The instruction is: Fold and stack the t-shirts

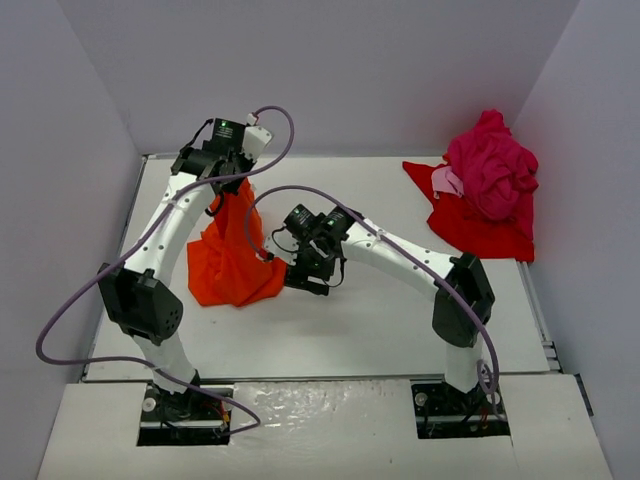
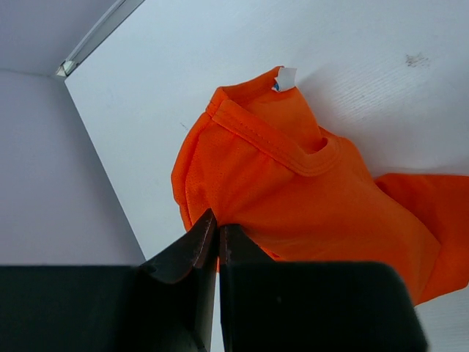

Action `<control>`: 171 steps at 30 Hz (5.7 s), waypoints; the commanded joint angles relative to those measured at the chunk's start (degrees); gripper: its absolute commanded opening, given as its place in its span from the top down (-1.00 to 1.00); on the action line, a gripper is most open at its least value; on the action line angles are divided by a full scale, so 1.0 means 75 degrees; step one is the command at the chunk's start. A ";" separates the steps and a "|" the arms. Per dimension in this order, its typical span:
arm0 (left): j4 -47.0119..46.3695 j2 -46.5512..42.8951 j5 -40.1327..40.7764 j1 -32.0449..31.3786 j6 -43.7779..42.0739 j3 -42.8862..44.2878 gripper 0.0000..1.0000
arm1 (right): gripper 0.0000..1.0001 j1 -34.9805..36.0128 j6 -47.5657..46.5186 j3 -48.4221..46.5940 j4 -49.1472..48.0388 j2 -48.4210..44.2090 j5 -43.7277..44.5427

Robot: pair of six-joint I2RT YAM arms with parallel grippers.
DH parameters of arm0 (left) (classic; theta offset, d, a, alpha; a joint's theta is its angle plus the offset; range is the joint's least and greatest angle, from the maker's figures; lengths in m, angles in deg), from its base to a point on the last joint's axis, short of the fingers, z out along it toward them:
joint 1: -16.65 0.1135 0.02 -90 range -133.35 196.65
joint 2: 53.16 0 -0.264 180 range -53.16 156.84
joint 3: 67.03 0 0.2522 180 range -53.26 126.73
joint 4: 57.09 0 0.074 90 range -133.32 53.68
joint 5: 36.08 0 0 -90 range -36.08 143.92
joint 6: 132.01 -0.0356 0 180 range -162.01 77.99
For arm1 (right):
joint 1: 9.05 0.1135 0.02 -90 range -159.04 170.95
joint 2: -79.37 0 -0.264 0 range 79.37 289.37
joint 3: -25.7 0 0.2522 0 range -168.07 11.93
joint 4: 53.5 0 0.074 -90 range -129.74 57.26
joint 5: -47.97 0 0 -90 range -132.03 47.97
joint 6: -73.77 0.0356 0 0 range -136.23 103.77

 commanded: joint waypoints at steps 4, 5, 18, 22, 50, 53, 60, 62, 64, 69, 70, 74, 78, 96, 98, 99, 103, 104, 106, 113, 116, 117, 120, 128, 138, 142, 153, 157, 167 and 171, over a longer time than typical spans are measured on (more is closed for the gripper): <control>-0.0380 -0.0602 0.0903 0.0429 0.0289 0.1041 1.00 | -0.37 0.1042 -0.0012 -0.1260 0.0310 0.1167 0.0412; -0.0373 -0.0687 0.0870 0.0497 0.0331 0.1094 1.00 | -0.36 0.1121 -0.0012 -0.1350 0.0292 0.1318 0.0449; -0.0390 -0.1860 0.1140 0.0857 -0.0078 0.0930 1.00 | -0.34 0.1611 0.0028 -0.3627 0.0218 0.3401 0.1505; -0.0385 -0.1996 0.1045 0.0864 -0.0155 0.0869 1.00 | -0.37 0.1636 -0.0148 -0.4199 0.0095 0.3686 0.1470; -0.0589 -0.2467 0.1475 0.0932 -0.0703 0.0041 1.00 | 1.00 0.0683 -0.0696 -0.3034 -0.0422 0.4452 0.0932; -0.0766 -0.2576 0.1434 0.1032 -0.0808 -0.0171 1.00 | 1.00 0.0006 -0.0810 -0.1698 -0.0468 0.3582 0.1158; -0.0223 -0.2588 0.0530 0.0929 -0.0537 -0.0081 1.00 | 1.00 -0.1755 -0.1213 -0.0972 -0.0667 0.2694 0.2323; 0.0066 -0.2524 0.0248 0.0793 -0.0358 0.0008 1.00 | 1.00 -0.2117 -0.1225 -0.1418 -0.0704 0.2975 0.2605; 0.0270 -0.2447 0.0142 0.0681 -0.0208 0.0071 1.00 | 0.97 -0.2311 -0.1221 -0.1838 -0.0851 0.3246 0.2944; 0.0268 -0.2454 0.0192 0.0536 -0.0215 -0.0222 1.00 | 0.68 -0.2303 -0.0786 -0.2497 -0.1026 0.3348 0.3634; 0.0203 -0.2450 0.0233 0.0532 -0.0235 -0.0298 1.00 | 0.56 -0.2158 -0.0730 -0.2595 -0.1026 0.3227 0.3725; -0.0046 -0.2409 0.0426 0.0528 -0.0327 -0.0658 1.00 | 0.28 -0.1412 -0.0675 -0.2648 -0.1007 0.2294 0.3712; -0.0372 -0.2302 0.0574 0.0524 -0.0352 -0.0930 1.00 | 0.27 -0.0194 -0.0650 -0.2333 -0.0973 0.1412 0.3467; -0.0841 -0.1154 0.1449 0.0559 0.0047 -0.0665 1.00 | 0.45 0.1463 -0.0258 -0.2547 -0.0170 0.1604 0.0696; -0.0804 -0.1171 0.1471 0.0559 0.0041 -0.0651 1.00 | 0.37 0.1548 -0.0261 -0.2724 -0.0088 0.1877 0.0687; -0.0786 -0.1180 0.1486 0.0559 0.0032 -0.0654 1.00 | 0.33 0.1584 -0.0246 -0.2858 -0.0026 0.2045 0.0629; -0.0760 -0.1211 0.1588 0.0559 0.0012 -0.0619 1.00 | 0.24 0.1741 -0.0176 -0.3198 0.0158 0.2509 0.0194; -0.0748 -0.1212 0.1644 0.0559 0.0023 -0.0597 1.00 | 0.24 0.1788 -0.0176 -0.3233 0.0169 0.2659 0.0158; -0.0638 -0.1236 0.1601 0.0559 0.0068 -0.0486 1.00 | 0.24 0.1905 -0.0199 -0.3267 0.0169 0.2907 0.0203; -0.0368 -0.1325 0.1506 0.0547 0.0126 -0.0336 1.00 | 0.24 0.1961 -0.0131 -0.4033 0.0167 0.3691 0.0100; -0.0373 -0.1388 0.1471 0.0547 0.0117 -0.0397 1.00 | 0.24 0.1988 -0.0082 -0.4381 0.0181 0.4080 0.0086; -0.0380 -0.1388 0.1464 0.0547 0.0124 -0.0425 1.00 | 0.24 0.2003 -0.0075 -0.4466 0.0181 0.4186 0.0079; -0.0377 -0.1390 0.1436 0.0547 0.0129 -0.0484 1.00 | 0.24 0.2051 -0.0043 -0.4814 0.0177 0.4665 0.0194; -0.0495 -0.1479 0.1458 0.0547 0.0119 -0.0827 1.00 | 0.96 0.2158 0.0072 -0.5335 0.0134 0.5653 0.0533; -0.0663 -0.1721 0.1420 0.0554 -0.0243 -0.1385 1.00 | 1.00 0.0156 -0.0318 -0.0563 -0.0951 0.2573 0.0951; -0.0747 -0.1705 0.1320 0.0547 -0.0235 -0.1567 1.00 | 1.00 -0.1369 -0.0409 0.0297 -0.1223 0.1897 0.0942; -0.0818 -0.1488 0.1406 0.0542 -0.0170 -0.1452 1.00 | 0.20 -0.1105 -0.0193 -0.0023 -0.1471 0.1803 0.1685; -0.0839 -0.1496 0.1429 0.0547 0.0015 -0.1448 1.00 | 0.11 -0.0163 -0.0093 -0.0335 -0.1468 0.1711 0.1834; -0.0537 -0.1165 0.1646 0.0547 0.0586 -0.0977 1.00 | 0.08 0.1261 -0.0246 -0.1499 -0.1395 0.2050 0.1738; -0.0437 -0.1271 0.1576 0.0547 0.0656 -0.0959 1.00 | 0.04 0.1509 -0.0381 -0.2087 -0.1377 0.2378 0.1632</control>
